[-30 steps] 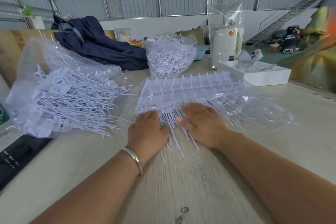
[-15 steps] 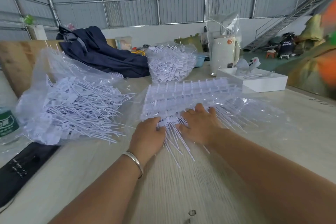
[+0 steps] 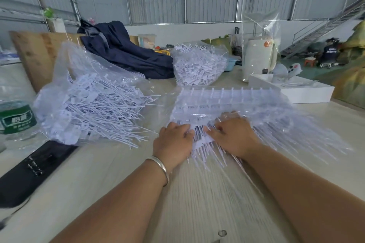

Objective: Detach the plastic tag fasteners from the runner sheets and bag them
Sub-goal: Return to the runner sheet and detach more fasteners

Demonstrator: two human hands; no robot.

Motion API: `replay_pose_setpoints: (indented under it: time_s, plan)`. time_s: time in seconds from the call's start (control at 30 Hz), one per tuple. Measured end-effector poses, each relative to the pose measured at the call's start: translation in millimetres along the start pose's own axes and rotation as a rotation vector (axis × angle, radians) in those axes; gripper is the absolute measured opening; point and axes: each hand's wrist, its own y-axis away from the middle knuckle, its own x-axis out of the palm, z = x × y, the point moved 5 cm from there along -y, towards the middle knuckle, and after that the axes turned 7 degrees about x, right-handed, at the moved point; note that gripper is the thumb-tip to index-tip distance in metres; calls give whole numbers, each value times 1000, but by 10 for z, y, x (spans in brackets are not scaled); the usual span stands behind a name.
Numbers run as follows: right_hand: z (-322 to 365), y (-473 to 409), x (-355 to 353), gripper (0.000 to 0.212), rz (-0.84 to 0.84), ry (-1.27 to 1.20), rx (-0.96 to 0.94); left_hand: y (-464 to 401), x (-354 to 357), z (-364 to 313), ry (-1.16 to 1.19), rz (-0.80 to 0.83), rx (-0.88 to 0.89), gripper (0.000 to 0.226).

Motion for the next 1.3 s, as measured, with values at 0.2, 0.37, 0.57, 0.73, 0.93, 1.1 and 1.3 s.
replay_pose_setpoints:
  time_s: [0.2, 0.37, 0.57, 0.73, 0.93, 1.1, 1.3]
  plan:
    - [0, 57, -33, 63, 141, -472, -49, 87, -129, -72, -105, -108, -42, 30]
    - [86, 61, -94, 62, 60, -235, -199, 140, -270, -201, -145, -332, 122, 30]
    - [169, 111, -85, 57, 85, -68, -230, 104, -119, -151, -28, -148, 114, 21]
    - [253, 147, -284, 61, 207, 146, -221, 61, -121, -123, -47, -174, 73, 19]
    - [347, 404, -839, 63, 241, 176, -198, 56, -116, -103, -70, -156, 62, 27]
    - [421, 631, -1530, 61, 70, 211, -150, 78, -133, -144, -114, -147, 63, 23]
    - [638, 690, -2201, 67, -156, 118, -157, 157, -178, -191, -150, -182, 35, 32]
